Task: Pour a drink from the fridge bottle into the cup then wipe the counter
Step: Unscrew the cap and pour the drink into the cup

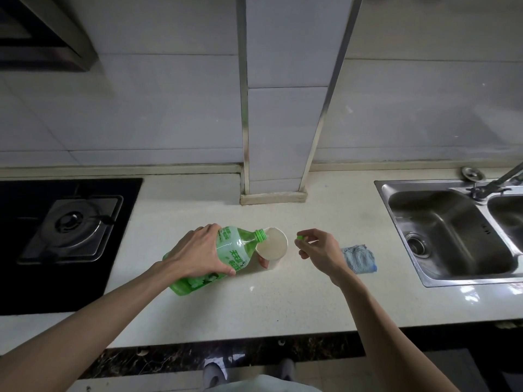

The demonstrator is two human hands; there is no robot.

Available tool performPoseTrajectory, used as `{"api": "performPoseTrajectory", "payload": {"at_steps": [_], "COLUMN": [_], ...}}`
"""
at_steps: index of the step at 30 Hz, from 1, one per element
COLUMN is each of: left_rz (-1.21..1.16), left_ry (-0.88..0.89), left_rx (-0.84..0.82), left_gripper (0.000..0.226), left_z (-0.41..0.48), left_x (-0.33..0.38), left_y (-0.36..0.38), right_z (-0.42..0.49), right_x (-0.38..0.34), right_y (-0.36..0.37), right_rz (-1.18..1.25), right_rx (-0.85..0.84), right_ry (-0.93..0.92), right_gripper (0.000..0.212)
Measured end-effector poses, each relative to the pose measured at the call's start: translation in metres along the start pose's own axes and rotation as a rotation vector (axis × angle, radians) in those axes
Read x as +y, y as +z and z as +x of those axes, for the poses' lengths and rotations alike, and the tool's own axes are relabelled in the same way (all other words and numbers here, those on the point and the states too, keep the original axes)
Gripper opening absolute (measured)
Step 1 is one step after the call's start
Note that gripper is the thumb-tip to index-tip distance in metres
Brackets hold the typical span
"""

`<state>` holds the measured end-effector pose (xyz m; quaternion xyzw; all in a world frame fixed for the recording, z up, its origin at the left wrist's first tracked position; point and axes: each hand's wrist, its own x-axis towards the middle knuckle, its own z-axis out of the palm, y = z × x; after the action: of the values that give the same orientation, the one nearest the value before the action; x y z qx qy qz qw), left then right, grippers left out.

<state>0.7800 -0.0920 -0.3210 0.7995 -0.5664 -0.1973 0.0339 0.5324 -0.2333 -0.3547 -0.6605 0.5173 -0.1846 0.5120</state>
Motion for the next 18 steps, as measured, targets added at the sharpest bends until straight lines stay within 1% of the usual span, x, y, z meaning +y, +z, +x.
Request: {"api": "performPoseTrajectory", "payload": {"at_steps": [9,18], "left_rz": [-0.019,0.030], "left_ry": [0.000,0.013], "left_rx": [-0.014,0.013], "left_gripper": [0.094,0.096], "left_z": [-0.0024,-0.0057], "left_x": [0.0005,-0.0012], "left_y": [-0.0030,-0.0068], "right_z": [0.0000,-0.0046], "right_x": [-0.0019,-0.0028], "right_y": [0.0007,0.0017], "right_rz": [-0.005,-0.008], "right_rx": [-0.002,0.005], "right_ry": [-0.004,-0.006], "right_gripper": [0.025,0.024]}}
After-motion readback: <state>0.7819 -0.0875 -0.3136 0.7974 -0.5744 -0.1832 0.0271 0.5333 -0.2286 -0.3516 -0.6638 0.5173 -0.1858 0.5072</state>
